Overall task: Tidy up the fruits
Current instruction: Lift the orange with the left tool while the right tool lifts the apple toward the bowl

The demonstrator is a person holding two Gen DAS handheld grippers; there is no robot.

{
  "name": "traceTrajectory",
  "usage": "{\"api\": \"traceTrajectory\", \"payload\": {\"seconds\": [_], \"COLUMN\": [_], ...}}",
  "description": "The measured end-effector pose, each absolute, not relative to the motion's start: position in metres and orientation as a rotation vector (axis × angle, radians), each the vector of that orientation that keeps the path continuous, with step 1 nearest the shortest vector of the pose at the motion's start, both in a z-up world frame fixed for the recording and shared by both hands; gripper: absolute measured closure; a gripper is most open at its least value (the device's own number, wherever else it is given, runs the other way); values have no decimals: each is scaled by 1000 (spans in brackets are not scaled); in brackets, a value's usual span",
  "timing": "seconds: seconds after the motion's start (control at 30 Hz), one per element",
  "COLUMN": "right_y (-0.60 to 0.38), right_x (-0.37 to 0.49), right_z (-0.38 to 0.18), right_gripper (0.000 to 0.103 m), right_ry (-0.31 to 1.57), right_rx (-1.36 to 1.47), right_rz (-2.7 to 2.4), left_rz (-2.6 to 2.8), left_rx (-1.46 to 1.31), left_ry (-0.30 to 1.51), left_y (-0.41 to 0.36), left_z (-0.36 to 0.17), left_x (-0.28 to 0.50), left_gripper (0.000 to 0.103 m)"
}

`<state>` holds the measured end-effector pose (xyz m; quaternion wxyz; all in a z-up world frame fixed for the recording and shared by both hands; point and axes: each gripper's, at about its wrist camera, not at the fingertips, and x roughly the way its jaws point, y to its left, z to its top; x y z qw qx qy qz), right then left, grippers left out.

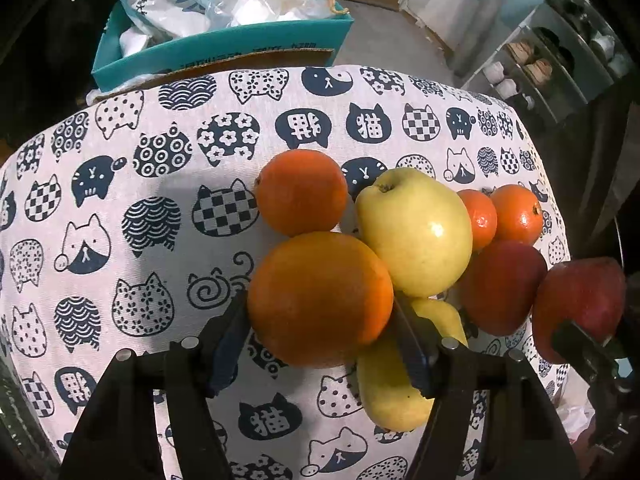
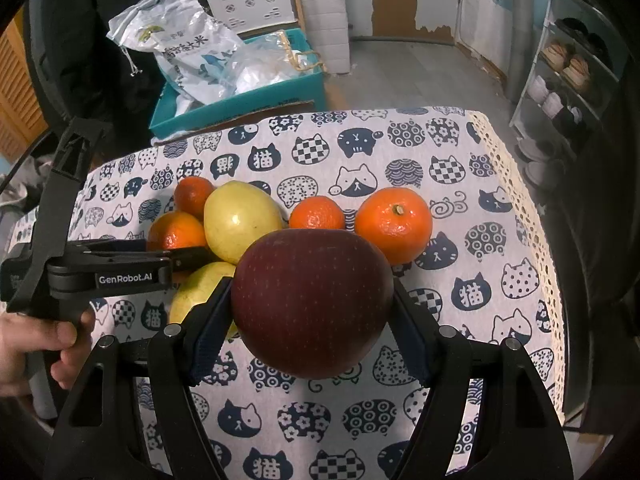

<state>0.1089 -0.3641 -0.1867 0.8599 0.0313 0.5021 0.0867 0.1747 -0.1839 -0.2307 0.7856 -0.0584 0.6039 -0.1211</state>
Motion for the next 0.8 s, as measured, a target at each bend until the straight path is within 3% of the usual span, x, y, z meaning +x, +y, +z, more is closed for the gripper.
{"api": "traceTrajectory", "payload": {"seconds": [0.8], "right_y": [-334], "right_x": [102], "right_z": [-146], "right_gripper": [29], "right_ry": [966], "right_rx": [5], "right_rz": [224], "left_rz": [-239], "left_rx": [7], "left_ry": [1104], "left_y": [-161], "left_z": [-148], "left_x": [123], "left_gripper": [34]}}
